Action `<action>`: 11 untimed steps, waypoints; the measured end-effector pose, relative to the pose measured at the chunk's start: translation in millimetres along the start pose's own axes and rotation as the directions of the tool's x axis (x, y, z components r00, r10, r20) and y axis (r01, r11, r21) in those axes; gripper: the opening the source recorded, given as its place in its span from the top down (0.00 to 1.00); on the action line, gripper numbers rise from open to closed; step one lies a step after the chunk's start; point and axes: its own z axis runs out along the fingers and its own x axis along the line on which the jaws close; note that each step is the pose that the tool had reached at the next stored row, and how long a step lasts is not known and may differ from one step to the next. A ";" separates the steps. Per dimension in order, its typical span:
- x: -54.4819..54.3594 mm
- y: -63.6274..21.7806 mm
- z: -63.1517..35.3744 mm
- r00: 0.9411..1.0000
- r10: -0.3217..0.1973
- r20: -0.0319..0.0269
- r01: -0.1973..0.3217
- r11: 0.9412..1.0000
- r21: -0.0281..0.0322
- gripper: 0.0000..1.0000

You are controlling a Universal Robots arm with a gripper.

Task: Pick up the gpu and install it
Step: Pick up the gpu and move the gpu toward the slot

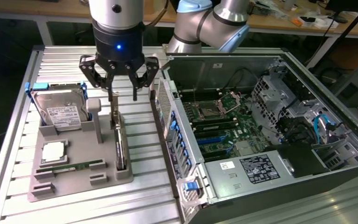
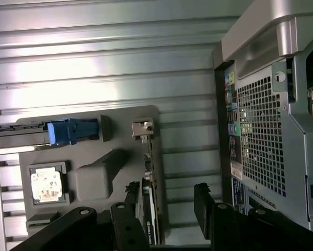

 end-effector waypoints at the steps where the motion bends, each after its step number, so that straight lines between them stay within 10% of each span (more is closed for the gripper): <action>1: 0.0 -0.4 1.5 1.000 0.000 0.000 0.000 1.000 0.000 0.46; 11: 0.2 -2.1 9.1 1.000 0.000 -0.003 0.000 1.000 0.000 0.46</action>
